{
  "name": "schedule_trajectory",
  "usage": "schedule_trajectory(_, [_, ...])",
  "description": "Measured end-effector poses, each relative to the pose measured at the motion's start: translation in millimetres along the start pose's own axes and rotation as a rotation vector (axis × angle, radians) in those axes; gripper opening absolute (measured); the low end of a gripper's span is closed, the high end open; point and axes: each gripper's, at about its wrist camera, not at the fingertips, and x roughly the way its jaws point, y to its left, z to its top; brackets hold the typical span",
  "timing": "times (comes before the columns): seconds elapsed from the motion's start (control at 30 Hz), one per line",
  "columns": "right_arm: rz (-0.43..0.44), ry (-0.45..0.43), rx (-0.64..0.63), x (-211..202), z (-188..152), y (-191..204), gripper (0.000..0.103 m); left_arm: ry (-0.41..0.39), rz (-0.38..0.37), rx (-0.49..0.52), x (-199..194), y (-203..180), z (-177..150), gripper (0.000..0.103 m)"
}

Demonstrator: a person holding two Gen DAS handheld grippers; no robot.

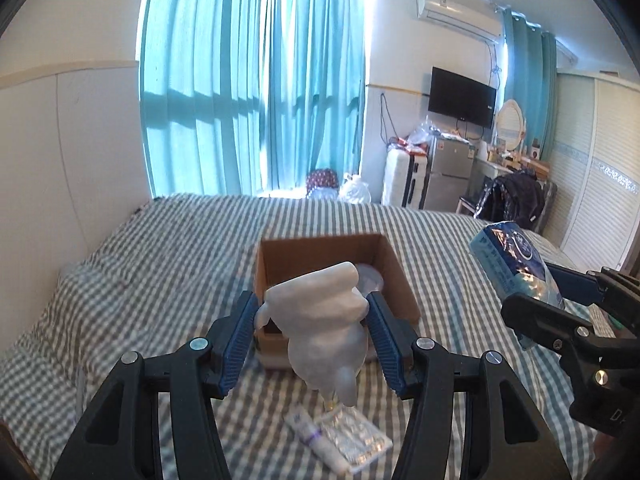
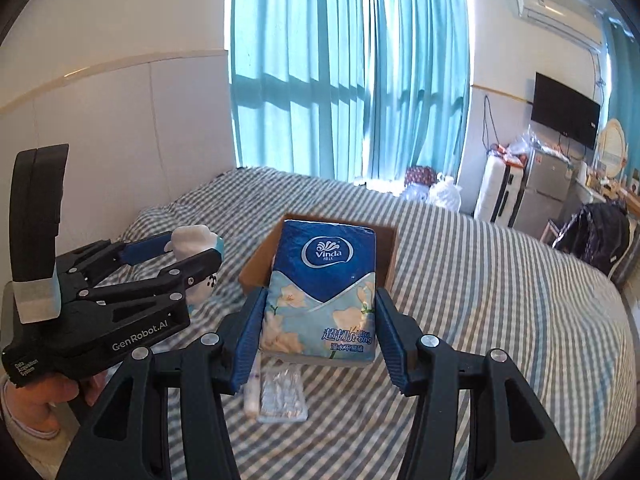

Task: Organize objects
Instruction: 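Lower plush toy and tissue pack into the box and release both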

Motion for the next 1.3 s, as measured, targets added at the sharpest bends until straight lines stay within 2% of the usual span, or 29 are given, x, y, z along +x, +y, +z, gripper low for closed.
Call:
schedule_trajectory(0.17, [0.007, -0.023, -0.004, 27, 30, -10, 0.053, -0.03, 0.009, 0.006, 30, 5, 24, 0.057])
schedule_trajectory(0.33, [0.01, -0.014, -0.017, 72, 48, -18, 0.053, -0.021, 0.027, 0.017, 73, 9, 31, 0.057])
schedule_trajectory(0.63, [0.008, 0.068, 0.002, 184, 50, -42, 0.053, 0.084, 0.044, 0.035, 172, 17, 6, 0.057])
schedule_trajectory(0.77, [0.015, 0.105, 0.007, 232, 47, -47, 0.053, 0.121, 0.042, 0.027, 198, 20, -12, 0.057])
schedule_trajectory(0.93, [0.051, 0.14, 0.027, 282, 38, -46, 0.053, 0.139, 0.032, 0.021, 212, 23, -24, 0.057])
schedule_trajectory(1.07, [0.09, 0.15, 0.074, 299, 29, -49, 0.054, 0.13, 0.022, 0.016, 213, 24, -25, 0.057])
schedule_trajectory(1.2, [0.097, 0.131, 0.081, 285, 27, -51, 0.055, 0.132, 0.011, 0.032, 209, 19, -23, 0.058])
schedule_trajectory(1.27, [0.082, 0.099, 0.082, 273, 31, -52, 0.066, 0.126, 0.005, 0.042, 203, 16, -22, 0.065])
schedule_trajectory(1.3, [0.08, 0.082, 0.088, 265, 34, -53, 0.076, 0.122, 0.008, 0.045, 200, 14, -22, 0.07])
